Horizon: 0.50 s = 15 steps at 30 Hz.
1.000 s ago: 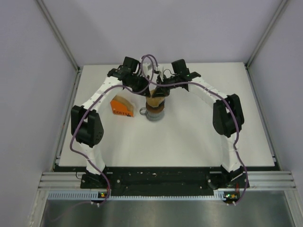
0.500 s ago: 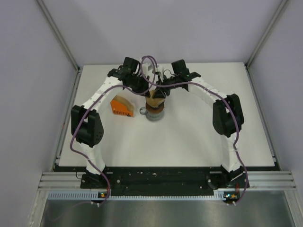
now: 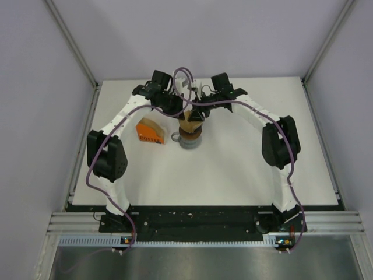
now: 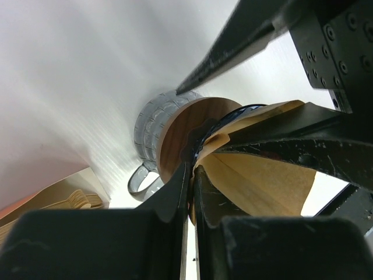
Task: Place the coffee filter in the dripper
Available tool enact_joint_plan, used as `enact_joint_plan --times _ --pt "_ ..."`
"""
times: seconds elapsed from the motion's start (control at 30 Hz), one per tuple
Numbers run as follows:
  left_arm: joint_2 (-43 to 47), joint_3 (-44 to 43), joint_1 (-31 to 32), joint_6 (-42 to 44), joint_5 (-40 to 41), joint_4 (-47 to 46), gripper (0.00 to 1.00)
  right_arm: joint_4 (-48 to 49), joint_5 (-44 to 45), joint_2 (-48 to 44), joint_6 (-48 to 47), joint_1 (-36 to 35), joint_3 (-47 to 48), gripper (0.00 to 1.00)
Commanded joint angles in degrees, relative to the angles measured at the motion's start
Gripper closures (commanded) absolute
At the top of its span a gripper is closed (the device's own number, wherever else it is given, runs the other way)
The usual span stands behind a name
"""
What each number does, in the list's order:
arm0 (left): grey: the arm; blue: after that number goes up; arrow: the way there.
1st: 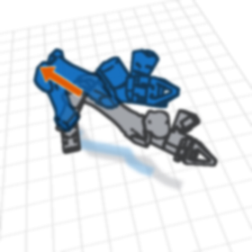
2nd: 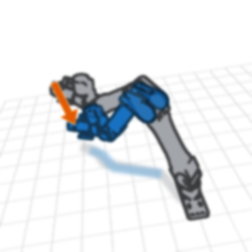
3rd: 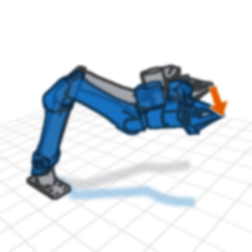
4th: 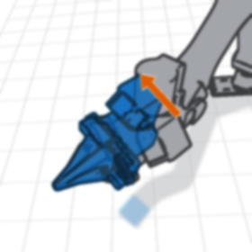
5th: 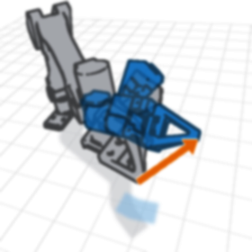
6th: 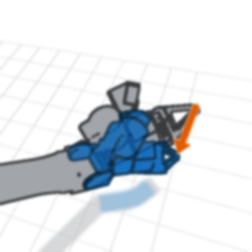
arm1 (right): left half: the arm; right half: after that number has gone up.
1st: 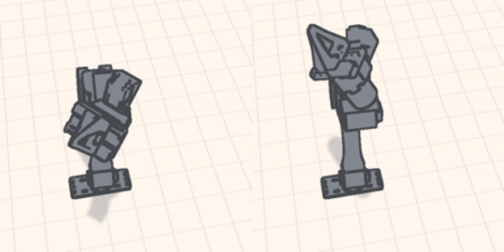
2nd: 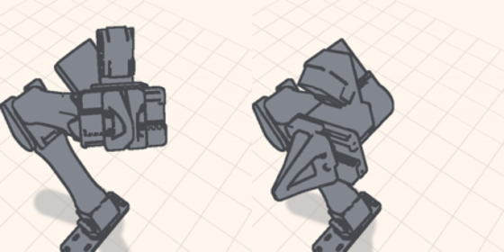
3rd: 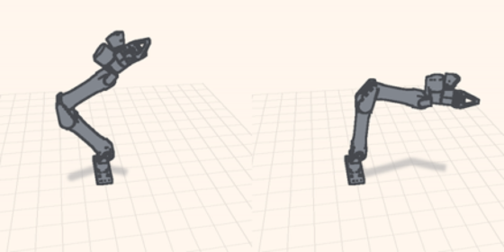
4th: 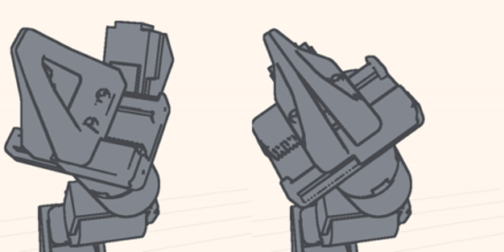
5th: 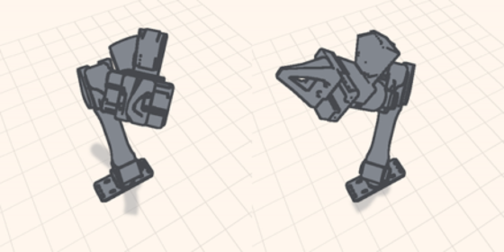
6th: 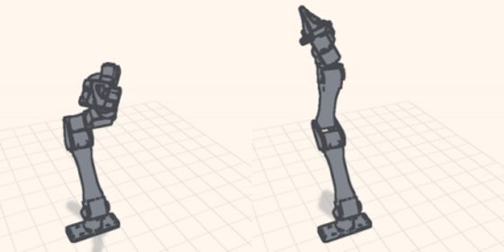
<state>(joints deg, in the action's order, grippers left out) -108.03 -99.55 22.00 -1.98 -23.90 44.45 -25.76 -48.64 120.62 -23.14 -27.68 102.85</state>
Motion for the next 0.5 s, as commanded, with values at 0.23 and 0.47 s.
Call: enact_joint_plan --times 0.23,0.47 --pt "1.33 1.20 0.76 1.45 0.08 -0.50 0.93 4.57 9.26 -5.12 5.63 -0.53 1.48 0.43" --pt "1.15 1.20 0.68 1.45 0.43 -0.50 0.93 6.25 12.52 -8.82 12.76 -0.36 0.25 0.38"
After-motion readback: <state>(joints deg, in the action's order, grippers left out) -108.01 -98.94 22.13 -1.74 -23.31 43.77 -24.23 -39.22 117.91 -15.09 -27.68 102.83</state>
